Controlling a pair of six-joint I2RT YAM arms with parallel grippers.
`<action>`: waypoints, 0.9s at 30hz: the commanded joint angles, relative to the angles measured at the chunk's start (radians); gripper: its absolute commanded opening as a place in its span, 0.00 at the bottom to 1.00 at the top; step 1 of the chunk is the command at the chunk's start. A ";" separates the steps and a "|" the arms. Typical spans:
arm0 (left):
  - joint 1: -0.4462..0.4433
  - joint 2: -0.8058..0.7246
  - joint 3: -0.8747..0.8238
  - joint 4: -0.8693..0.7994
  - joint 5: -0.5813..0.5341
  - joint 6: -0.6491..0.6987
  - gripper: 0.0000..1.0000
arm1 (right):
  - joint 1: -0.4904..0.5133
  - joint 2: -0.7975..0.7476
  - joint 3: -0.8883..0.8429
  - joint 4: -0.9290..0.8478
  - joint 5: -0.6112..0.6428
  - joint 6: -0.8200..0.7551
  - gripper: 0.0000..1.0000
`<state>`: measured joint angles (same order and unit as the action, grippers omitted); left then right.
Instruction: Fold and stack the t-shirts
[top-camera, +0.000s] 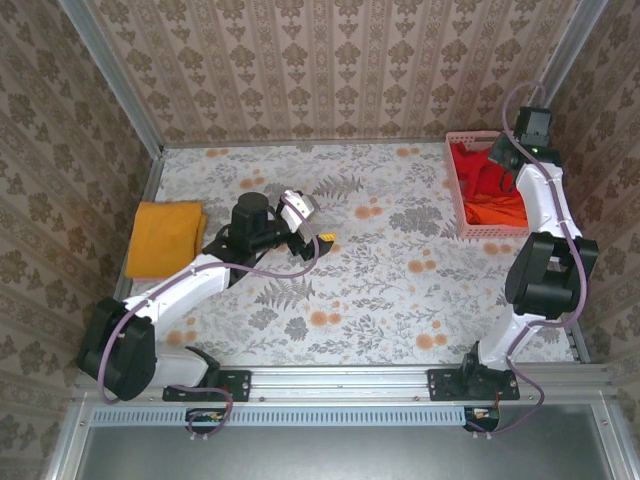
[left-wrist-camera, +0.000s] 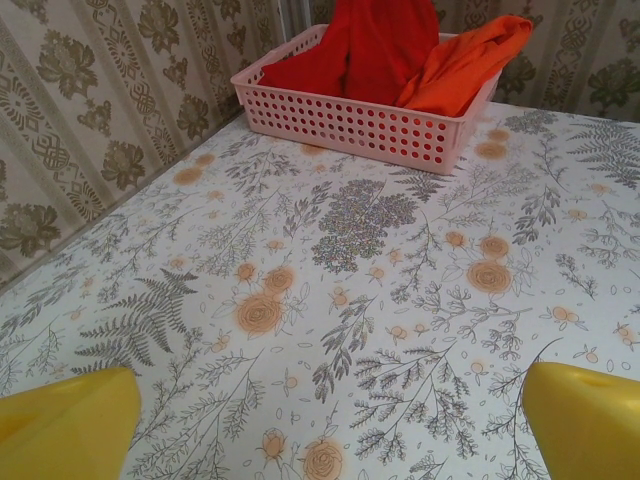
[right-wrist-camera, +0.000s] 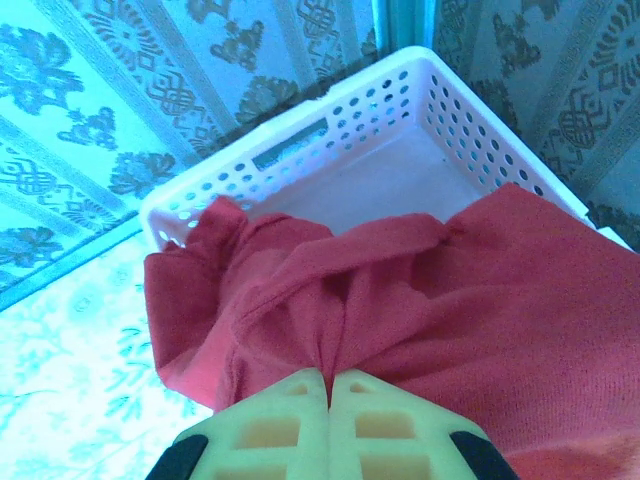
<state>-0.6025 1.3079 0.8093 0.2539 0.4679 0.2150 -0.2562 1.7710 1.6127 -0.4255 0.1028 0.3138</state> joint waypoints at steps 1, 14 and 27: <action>-0.007 -0.006 0.010 0.023 0.008 0.002 1.00 | 0.019 -0.090 0.007 0.081 -0.035 -0.010 0.00; 0.050 -0.025 -0.001 0.042 -0.029 -0.012 1.00 | 0.188 -0.298 0.112 0.178 0.006 -0.193 0.00; 0.305 -0.071 -0.017 0.021 0.014 -0.151 1.00 | 0.547 -0.214 0.330 0.071 -0.150 -0.163 0.00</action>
<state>-0.3264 1.2766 0.8074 0.2691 0.4568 0.1265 0.2451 1.5204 1.9175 -0.3508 0.0162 0.1089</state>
